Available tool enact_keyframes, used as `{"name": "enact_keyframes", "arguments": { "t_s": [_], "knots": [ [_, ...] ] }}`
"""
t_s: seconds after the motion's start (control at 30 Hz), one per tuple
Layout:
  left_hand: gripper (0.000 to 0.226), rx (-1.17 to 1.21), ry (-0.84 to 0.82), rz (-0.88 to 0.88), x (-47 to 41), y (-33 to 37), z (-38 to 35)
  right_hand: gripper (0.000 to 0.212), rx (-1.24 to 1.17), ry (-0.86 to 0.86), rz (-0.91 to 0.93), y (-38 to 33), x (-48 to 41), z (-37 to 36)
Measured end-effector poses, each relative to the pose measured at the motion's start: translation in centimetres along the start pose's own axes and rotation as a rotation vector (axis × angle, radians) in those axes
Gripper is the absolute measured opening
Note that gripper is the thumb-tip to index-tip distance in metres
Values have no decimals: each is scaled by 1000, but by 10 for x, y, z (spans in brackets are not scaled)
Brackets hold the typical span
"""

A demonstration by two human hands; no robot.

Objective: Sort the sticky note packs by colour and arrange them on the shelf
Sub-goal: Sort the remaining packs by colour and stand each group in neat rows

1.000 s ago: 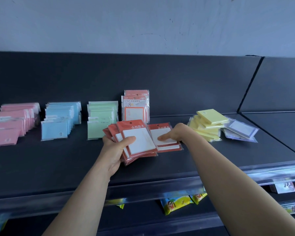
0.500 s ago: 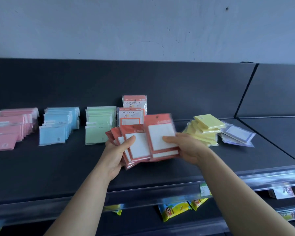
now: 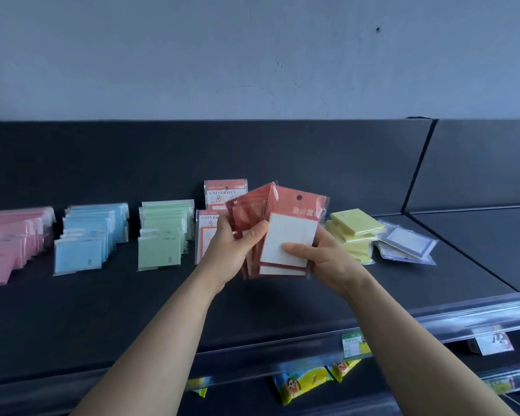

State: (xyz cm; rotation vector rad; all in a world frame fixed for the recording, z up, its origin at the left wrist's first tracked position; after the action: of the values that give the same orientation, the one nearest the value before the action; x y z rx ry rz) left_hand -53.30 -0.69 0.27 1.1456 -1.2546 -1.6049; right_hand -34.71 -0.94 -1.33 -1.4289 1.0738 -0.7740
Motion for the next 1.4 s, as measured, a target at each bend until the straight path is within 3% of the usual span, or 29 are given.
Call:
{"name": "enact_keyframes", "arguments": {
  "t_s": [0.1, 0.23, 0.4, 0.6, 0.73, 1.03, 1.4],
  "knots": [
    [74, -19, -93, 87, 3, -11, -7, 51, 139, 45, 9, 9, 4, 5],
    [88, -125, -213, 154, 4, -32, -17, 68, 293, -51, -47, 17, 10, 12],
    [85, -280, -174, 155, 6, -38, -31, 85, 290, -52, -60, 26, 7, 16],
    [78, -452, -97, 17, 2, -27, -35, 81, 324, -44, 5, 14, -4, 24],
    [75, -467, -167, 125, -3, -31, -32, 78, 376, -66, -63, 20, -7, 31],
    [65, -703, -106, 100, -16, -43, -26, 69, 373, -40, -119, 34, -16, 36],
    [54, -494, -4, 197, -90, -43, -39, 62, 236, 280, -121, 34, -76, 61]
  ]
}}
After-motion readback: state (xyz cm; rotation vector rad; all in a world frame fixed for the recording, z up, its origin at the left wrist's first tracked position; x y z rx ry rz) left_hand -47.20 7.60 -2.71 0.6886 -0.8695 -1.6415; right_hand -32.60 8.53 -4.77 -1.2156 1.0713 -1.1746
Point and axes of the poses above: each hand's wrist, its own x-axis away from the middle knuckle, its own z-axis out of the back of the hand, y = z × x, the point moved 1 cm from there along -x, towards the middle knuckle, and after that the axes turned 7 degrees about -y, right-handed, at the moved point
